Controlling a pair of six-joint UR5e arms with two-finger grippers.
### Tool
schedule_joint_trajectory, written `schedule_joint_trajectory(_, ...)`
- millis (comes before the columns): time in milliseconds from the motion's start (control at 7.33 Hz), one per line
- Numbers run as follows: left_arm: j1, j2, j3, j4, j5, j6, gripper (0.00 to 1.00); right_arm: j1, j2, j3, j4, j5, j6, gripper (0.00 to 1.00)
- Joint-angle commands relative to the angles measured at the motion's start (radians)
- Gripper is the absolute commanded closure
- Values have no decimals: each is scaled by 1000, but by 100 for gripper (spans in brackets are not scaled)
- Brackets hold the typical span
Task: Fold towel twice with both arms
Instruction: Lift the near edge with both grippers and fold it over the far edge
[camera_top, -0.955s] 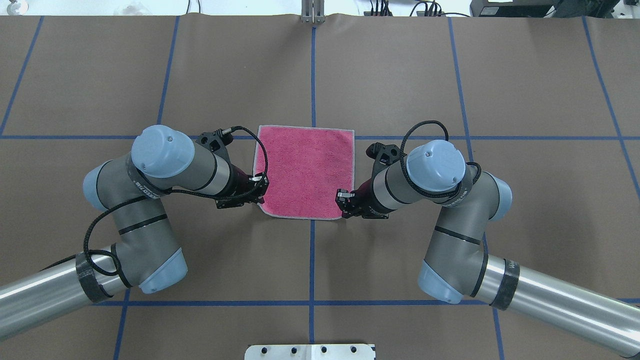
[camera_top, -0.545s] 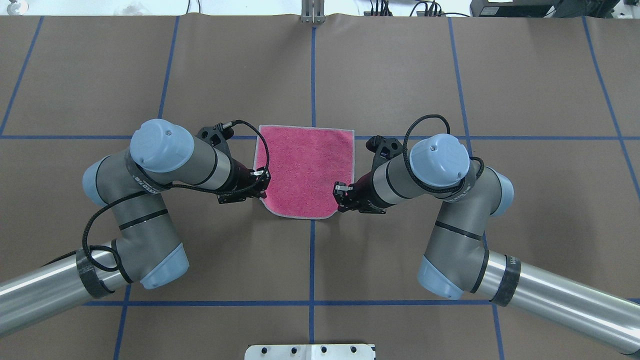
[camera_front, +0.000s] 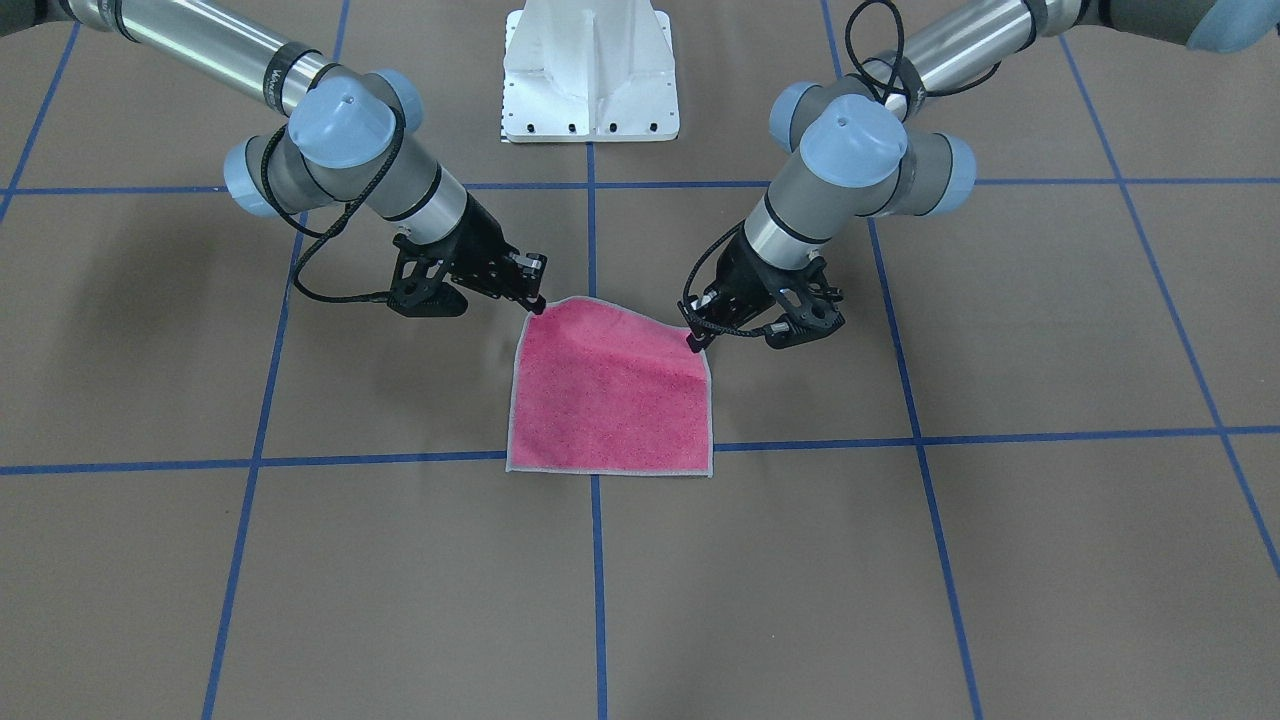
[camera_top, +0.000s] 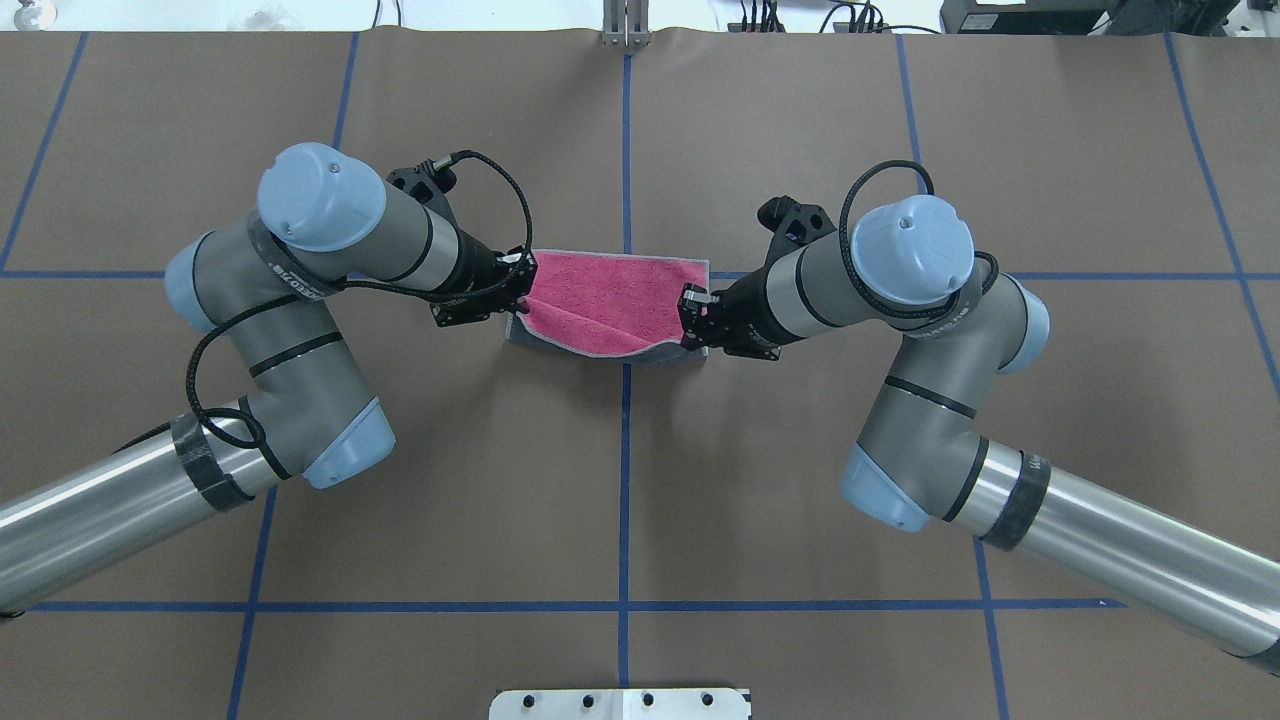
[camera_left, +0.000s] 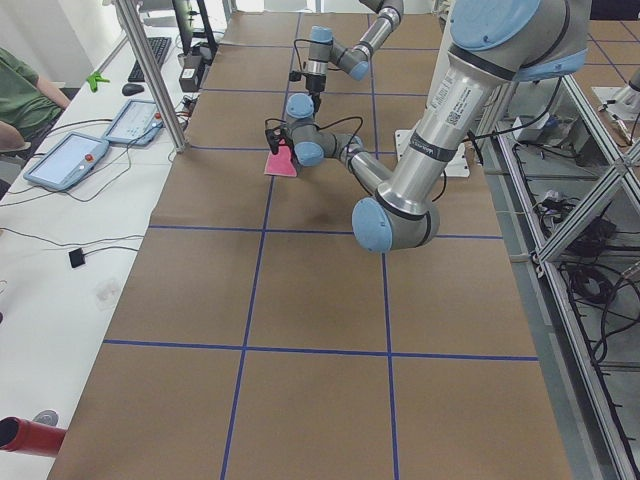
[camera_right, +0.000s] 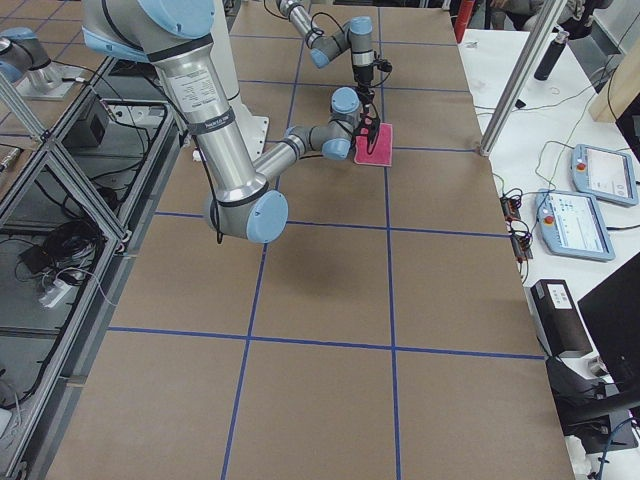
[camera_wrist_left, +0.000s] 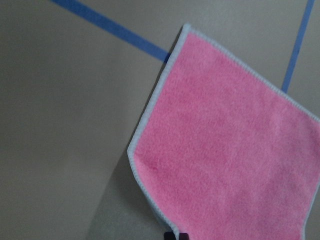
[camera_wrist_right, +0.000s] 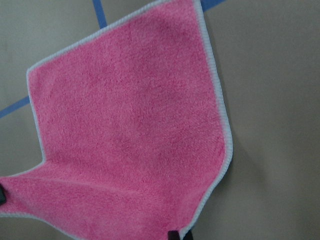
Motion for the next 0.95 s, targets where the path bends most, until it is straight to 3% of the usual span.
schedule_joint_trajectory(0, -3, -18, 41, -7, 1, -1, 100, 35, 79, -110, 0, -1, 1, 100)
schedule_joint_trajectory(818, -29, -18, 84, -13, 1, -1, 100, 47, 106, -196, 1, -65, 1, 100)
